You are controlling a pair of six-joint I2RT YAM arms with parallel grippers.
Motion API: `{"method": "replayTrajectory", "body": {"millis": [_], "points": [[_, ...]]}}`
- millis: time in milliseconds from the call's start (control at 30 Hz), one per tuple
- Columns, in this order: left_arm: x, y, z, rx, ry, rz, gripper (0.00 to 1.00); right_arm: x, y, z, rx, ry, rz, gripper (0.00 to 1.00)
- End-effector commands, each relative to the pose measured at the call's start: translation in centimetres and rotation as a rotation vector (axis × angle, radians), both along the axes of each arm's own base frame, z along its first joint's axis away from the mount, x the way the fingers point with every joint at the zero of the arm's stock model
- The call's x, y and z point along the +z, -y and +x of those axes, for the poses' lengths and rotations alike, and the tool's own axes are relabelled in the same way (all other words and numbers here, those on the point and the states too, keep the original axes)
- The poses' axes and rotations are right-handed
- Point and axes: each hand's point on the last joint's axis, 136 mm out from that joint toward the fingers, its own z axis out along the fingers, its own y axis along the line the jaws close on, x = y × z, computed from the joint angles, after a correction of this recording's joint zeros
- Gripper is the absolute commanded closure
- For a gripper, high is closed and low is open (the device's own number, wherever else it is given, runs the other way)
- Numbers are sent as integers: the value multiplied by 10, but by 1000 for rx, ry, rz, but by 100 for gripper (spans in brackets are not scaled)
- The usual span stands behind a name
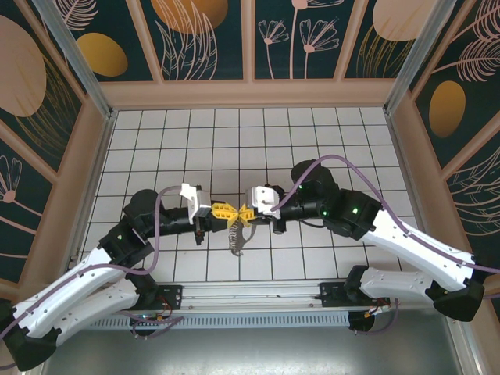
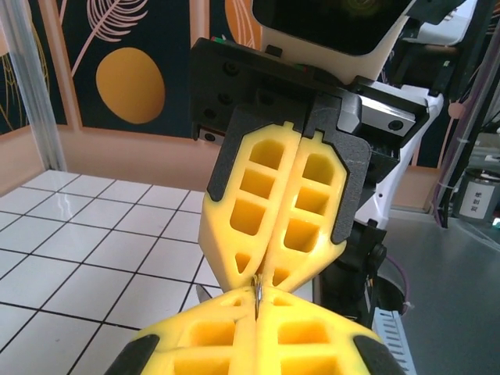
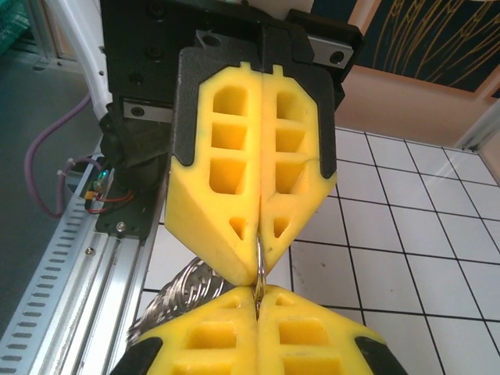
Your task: Put the keys on the keyring
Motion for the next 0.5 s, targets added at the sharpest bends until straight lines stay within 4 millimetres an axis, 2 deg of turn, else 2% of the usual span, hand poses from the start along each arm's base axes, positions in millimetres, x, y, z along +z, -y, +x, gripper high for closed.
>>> {"method": "replayTrajectory", "body": {"millis": [0,100,167,367,467], "points": [[29,-3,9,62,89,6,97,-2,-1,2,-15,29,-13,100],[16,-4,17,93,78,126,86,-7,-1,6,-32,29,-50,100],[10,-4,21,99,72,188,84,-9,-1,7,-34,26,-65,100],[-8,0,28,92,58,290,94,-7,-2,7,-28,26,-69,100],[-12,3,30,90,56,300,95,-6,-2,7,-26,26,-68,100]]}}
